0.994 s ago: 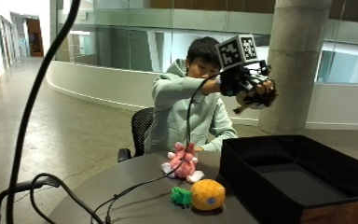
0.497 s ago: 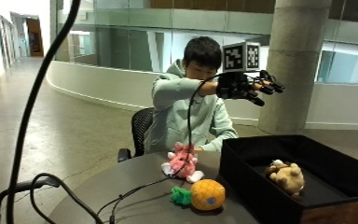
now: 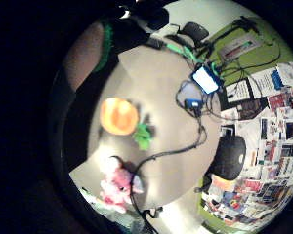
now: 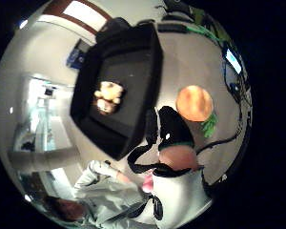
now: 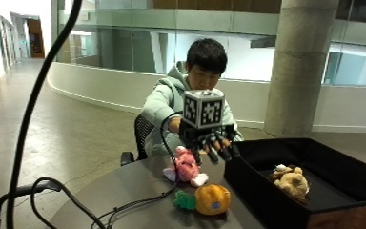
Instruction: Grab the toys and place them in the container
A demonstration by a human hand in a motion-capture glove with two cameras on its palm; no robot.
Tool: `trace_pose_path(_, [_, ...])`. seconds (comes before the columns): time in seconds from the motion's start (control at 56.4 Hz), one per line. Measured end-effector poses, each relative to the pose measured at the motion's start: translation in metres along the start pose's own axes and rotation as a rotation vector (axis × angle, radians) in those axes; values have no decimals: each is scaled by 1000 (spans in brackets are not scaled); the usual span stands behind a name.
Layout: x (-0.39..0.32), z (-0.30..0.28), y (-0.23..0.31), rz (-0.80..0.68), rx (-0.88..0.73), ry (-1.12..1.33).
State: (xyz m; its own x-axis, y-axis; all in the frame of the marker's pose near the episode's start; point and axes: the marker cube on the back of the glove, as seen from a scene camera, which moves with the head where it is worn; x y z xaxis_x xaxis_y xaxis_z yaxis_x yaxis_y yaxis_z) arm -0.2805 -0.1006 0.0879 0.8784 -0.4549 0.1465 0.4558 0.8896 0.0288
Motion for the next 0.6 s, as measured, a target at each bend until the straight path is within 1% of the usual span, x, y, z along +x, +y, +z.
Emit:
trace_pose_path(0.071, [6,40,-3,14,-69,-5])
trace_pose_path(0.16, [-10,95,15,67,-174,-35])
trace_pose_path(0.231, [-4,124,2,55,-196,-43])
trace_pose_path(0.337, [-4,133,-8,44,-59,-82])
trace_pose_path(0.408, [-9,134,-10,39,-16,-92])
trace_pose_path(0.515, [-15,134,-10,20,0,-66])
trace_pose_path(0.603, [-20,133,-6,9,-66,-100])
